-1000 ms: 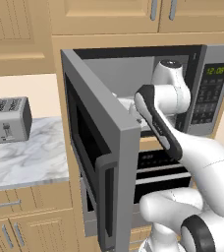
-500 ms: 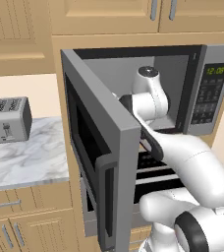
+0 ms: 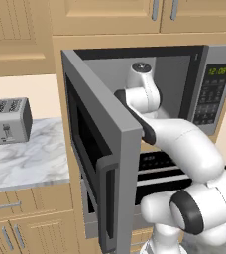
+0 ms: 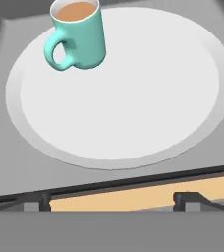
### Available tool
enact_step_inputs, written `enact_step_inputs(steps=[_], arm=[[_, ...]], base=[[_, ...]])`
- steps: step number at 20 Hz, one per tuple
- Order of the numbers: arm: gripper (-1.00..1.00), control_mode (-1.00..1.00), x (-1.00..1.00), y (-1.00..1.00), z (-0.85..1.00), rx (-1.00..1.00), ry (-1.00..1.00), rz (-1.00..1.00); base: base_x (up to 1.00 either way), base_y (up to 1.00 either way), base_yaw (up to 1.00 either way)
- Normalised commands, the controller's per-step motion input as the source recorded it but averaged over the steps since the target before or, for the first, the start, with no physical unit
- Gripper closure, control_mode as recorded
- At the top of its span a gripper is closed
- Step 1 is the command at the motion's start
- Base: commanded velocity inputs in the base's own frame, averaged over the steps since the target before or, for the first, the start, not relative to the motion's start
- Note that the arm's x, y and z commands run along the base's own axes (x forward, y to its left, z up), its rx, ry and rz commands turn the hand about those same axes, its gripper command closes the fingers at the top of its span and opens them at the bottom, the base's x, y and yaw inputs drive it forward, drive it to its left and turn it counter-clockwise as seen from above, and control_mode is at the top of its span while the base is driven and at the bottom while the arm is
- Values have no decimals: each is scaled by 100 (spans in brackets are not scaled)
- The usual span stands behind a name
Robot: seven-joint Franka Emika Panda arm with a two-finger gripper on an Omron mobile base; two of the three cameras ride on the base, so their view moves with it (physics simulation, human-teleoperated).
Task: Pick the cup of tea, navigate to the dining table, and place it on the saucer.
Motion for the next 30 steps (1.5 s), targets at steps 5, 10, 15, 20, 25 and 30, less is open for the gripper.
enact_step_inputs(steps=[5, 10, 15, 20, 25, 30], arm=[[-100, -100, 12, 1, -11, 5, -11, -1], [-100, -100, 36, 21, 0, 11, -9, -3], [-100, -100, 12, 5, -7, 5, -7, 0], [-100, -100, 6, 4, 1, 2, 1, 0], [-100, -100, 5, 28, -1, 0, 0, -1], [-100, -100, 44, 34, -23, 0, 0, -7]], base=[[0, 0, 0], [0, 0, 0], [0, 0, 0], [0, 0, 0], [0, 0, 0], [0, 0, 0]])
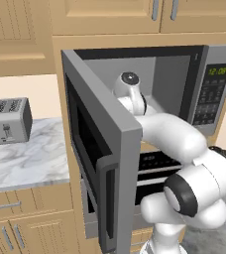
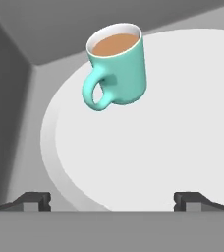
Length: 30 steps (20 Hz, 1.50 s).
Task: Pick the cup of tea, navigate to the dining table, and place it on the saucer.
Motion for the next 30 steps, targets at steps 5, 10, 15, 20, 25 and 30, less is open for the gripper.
enact_step_inputs(steps=[5, 10, 15, 20, 25, 30], arm=[[-100, -100, 59, 1, -5, -2, 0, -8], [-100, -100, 26, 0, 6, 0, 1, -11], [-100, -100, 7, 4, 0, 0, 2, -14], [-100, -100, 8, 0, -6, 0, 0, -12], [-100, -100, 22, 0, -3, 0, 0, -9], [-100, -100, 18, 0, -1, 0, 1, -4]], base=[[0, 0, 0], [0, 0, 0], [0, 0, 0], [0, 0, 0], [0, 0, 0], [0, 0, 0]])
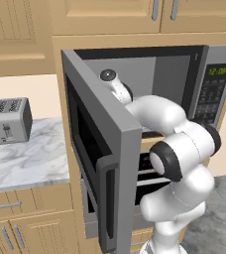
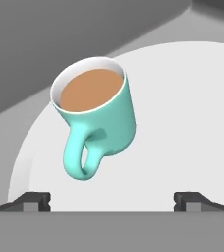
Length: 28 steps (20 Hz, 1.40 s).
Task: Pick the cup of tea, navigate to the dining table, and place it on the saucer.
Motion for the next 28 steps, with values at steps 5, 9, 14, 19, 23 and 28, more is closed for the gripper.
enact_step_inputs(steps=[5, 9, 14, 19, 23, 28], arm=[[-100, -100, 7, 0, -4, 0, 5, 0], [-100, -100, 15, 0, -23, 0, 4, 0], [-100, -100, 43, 6, -32, 0, 2, 0], [-100, -100, 34, 6, -13, 0, 0, -1], [-100, -100, 2, 11, 0, 0, 0, -1], [-100, -100, 0, 14, 0, 0, 0, -3]], base=[[0, 0, 0], [0, 0, 0], [0, 0, 0], [0, 0, 0], [0, 0, 0], [0, 0, 0]])
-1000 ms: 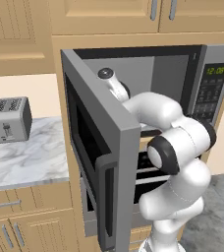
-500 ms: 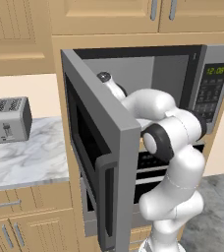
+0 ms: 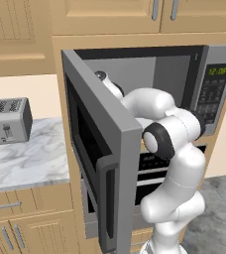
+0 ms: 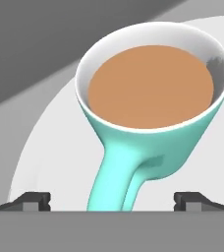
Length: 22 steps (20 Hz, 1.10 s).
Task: Pick the cup of tea, navigate to the dining table, and place it on the saucer.
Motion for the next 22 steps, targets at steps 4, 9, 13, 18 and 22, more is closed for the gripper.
enact_step_inputs(steps=[4, 9, 13, 18, 22], arm=[[-100, -100, 2, 4, 0, 0, 0, -4], [-100, -100, 26, 0, 0, 0, 0, -4], [-100, -100, 39, 0, 0, 0, 0, -2], [-100, -100, 10, 0, 0, 0, 0, -1], [100, -100, -1, -4, 0, 0, 0, 0]], base=[[0, 0, 0], [0, 0, 0], [0, 0, 0], [0, 0, 0], [0, 0, 0]])
